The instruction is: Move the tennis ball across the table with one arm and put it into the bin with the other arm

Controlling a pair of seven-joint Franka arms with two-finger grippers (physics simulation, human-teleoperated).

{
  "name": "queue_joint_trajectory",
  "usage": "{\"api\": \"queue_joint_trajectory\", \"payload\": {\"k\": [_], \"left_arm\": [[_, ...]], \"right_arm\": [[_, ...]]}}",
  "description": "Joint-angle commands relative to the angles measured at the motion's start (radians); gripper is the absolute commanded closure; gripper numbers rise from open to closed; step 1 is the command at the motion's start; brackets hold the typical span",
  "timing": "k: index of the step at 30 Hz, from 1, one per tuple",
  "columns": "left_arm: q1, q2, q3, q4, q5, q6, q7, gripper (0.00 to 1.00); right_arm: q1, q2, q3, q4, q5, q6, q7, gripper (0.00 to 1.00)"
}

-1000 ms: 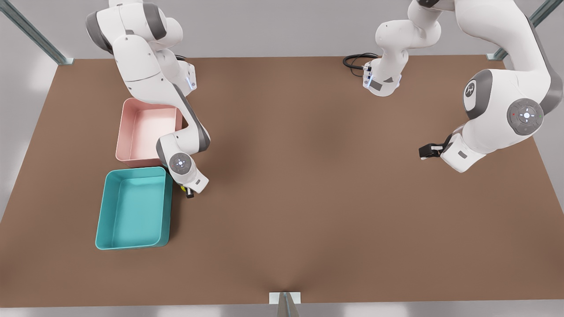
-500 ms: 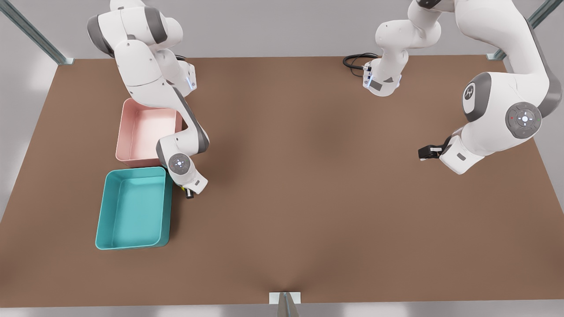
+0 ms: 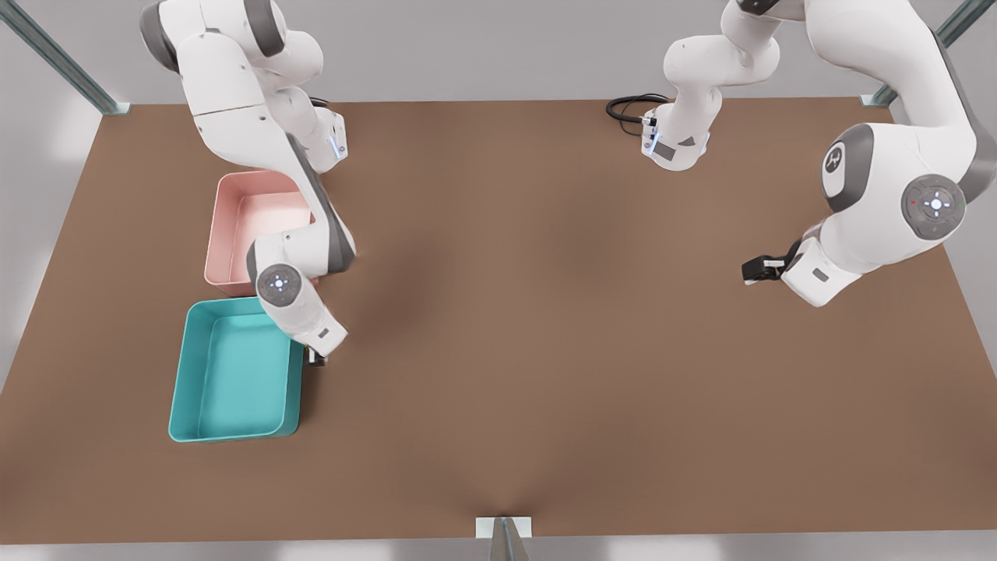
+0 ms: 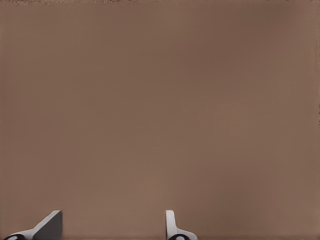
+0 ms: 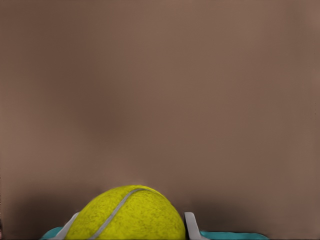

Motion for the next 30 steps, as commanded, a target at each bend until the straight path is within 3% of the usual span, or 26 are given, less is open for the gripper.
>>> {"api": "queue_joint_trajectory", "payload": {"k": [1, 4, 7, 8, 9, 13, 15, 17, 18, 19, 22, 25, 30], "left_arm": [[-0.001, -0.002, 0.0, 0.004, -0.001, -0.01, 0.002, 0.0], [-0.003, -0.001, -0.002, 0.005, -0.002, -0.022, 0.002, 0.0], [0.0, 0.001, 0.0, 0.012, -0.001, -0.033, 0.004, 0.0], [-0.001, 0.001, 0.0, 0.012, -0.001, -0.033, 0.004, 0.0], [-0.003, 0.002, 0.0, 0.012, -0.001, -0.033, 0.002, 0.0], [-0.003, 0.002, 0.0, 0.012, -0.001, -0.034, 0.002, 0.0], [-0.006, 0.002, -0.002, 0.012, -0.002, -0.034, 0.001, 0.0], [-0.006, 0.002, 0.0, 0.012, -0.002, -0.034, 0.001, 0.0], [-0.006, 0.002, 0.0, 0.012, -0.002, -0.034, 0.001, 0.0], [-0.006, 0.002, 0.0, 0.012, -0.002, -0.034, 0.001, 0.0], [-0.006, 0.002, -0.002, 0.012, -0.002, -0.034, -0.002, 0.0], [-0.006, 0.001, -0.002, 0.012, -0.011, -0.037, -0.004, 0.0], [-0.006, 0.002, -0.002, 0.012, -0.016, -0.034, -0.005, 0.0]], "right_arm": [[-0.027, -0.014, -0.033, 0.082, 0.077, -0.237, -0.012, 0.42], [-0.059, -0.007, -0.14, 0.123, 0.083, -0.279, -0.049, 0.42], [-0.099, 0.068, -0.17, 0.166, 0.1, -0.262, -0.086, 0.41], [-0.102, 0.09, -0.17, 0.169, 0.125, -0.254, -0.087, 0.25], [-0.102, 0.095, -0.17, 0.169, 0.132, -0.245, -0.086, 0.0], [-0.102, 0.104, -0.17, 0.174, 0.134, -0.245, -0.078, 0.0], [-0.097, 0.087, -0.17, 0.186, 0.272, -0.348, 0.079, 0.01], [-0.036, 0.098, -0.139, 0.315, 0.145, -0.642, 1.023, 0.0], [-0.016, 0.09, -0.122, 0.411, 0.083, -0.794, 1.341, 0.0], [-0.004, 0.058, -0.123, 0.479, 0.08, -0.911, 1.376, 0.0], [-0.01, 0.009, -0.113, 0.623, 0.019, -1.008, 1.313, 0.0], [-0.024, -0.261, -0.07, 0.498, 0.01, -1.064, 1.33, 0.0], [-0.05, -0.332, -0.082, 0.481, 0.022, -1.1, 1.352, 0.0]]}}
